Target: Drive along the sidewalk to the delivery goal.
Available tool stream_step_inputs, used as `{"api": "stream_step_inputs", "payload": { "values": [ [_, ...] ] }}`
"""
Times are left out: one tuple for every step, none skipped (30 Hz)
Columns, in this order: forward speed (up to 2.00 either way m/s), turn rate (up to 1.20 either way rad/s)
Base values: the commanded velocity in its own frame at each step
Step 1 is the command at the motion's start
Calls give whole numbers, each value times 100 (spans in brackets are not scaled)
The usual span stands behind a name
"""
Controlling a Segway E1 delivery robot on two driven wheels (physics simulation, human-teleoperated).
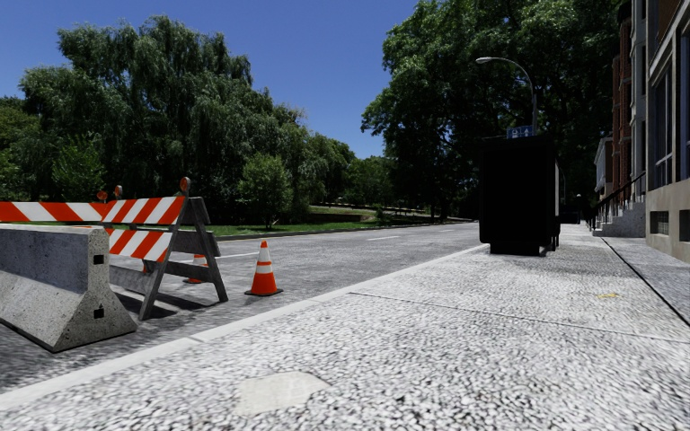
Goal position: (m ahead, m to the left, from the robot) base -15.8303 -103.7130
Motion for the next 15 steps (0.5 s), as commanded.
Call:
{"api": "stream_step_inputs", "payload": {
  "values": [
    [0,0],
    [0,0],
    [0,0],
    [0,0],
    [0,0],
    [0,0],
    [0,0],
    [0,0],
    [0,0],
    [0,0],
    [0,0],
    [0,0],
    [0,0],
    [0,0],
    [0,0]
  ]
}}
